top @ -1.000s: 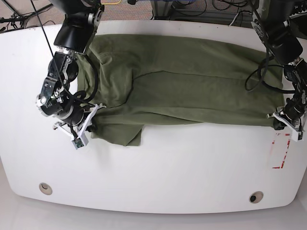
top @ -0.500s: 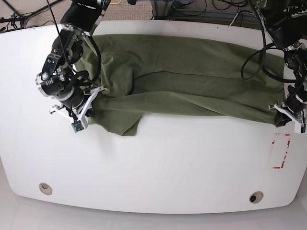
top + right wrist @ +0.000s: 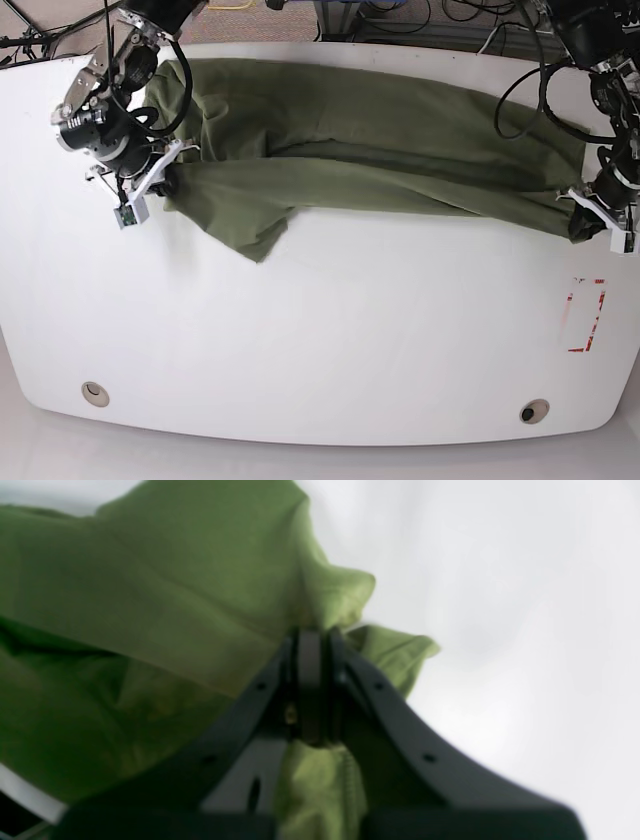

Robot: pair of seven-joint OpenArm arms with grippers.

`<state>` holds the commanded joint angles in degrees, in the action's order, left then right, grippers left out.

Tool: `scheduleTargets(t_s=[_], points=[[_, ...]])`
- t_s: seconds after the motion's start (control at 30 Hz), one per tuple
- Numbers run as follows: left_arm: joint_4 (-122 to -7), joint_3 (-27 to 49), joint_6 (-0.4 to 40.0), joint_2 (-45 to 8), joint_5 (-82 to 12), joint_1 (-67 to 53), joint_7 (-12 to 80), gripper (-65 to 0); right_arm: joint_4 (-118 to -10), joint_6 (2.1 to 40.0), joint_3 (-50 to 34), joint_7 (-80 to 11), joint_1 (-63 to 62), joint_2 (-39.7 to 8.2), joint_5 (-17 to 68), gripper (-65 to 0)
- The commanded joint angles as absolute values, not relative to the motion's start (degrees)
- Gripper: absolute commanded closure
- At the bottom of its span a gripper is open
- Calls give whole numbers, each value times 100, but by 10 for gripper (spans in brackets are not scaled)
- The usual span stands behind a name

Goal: Fold the T-shirt properly
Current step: 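Lift and drag the shirt with both grippers toward the robot base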

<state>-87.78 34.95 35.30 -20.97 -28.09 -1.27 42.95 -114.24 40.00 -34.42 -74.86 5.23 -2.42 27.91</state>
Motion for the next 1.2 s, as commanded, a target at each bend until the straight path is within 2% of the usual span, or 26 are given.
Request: scheduleTargets(t_s=[0.17, 0.43, 0.8, 1.1, 1.2], points=[[-8760, 3644, 4000, -2097, -2800, -251, 4295, 0, -11512, 4000, -3442, -7495, 743, -242, 2923, 0], [-8769, 3679, 4000, -2229, -2791, -479, 4295, 0, -11635, 4000, -3433, -7495, 1191, -207, 2958, 0], [-8725, 3670, 4000, -2360, -2782, -725, 4295, 0, -11626, 4000, -3442, -7477, 1719, -295, 3679, 0], [-8708, 3644, 4000, -2475, -2782, -945, 4295, 0, -11609, 4000, -3442, -7451, 1895, -330, 3644, 0], [-8708, 3635, 4000, -2598, -2782, -1068, 4338, 0, -11609, 4000, -3442, -7459, 1912, -365, 3644, -30]])
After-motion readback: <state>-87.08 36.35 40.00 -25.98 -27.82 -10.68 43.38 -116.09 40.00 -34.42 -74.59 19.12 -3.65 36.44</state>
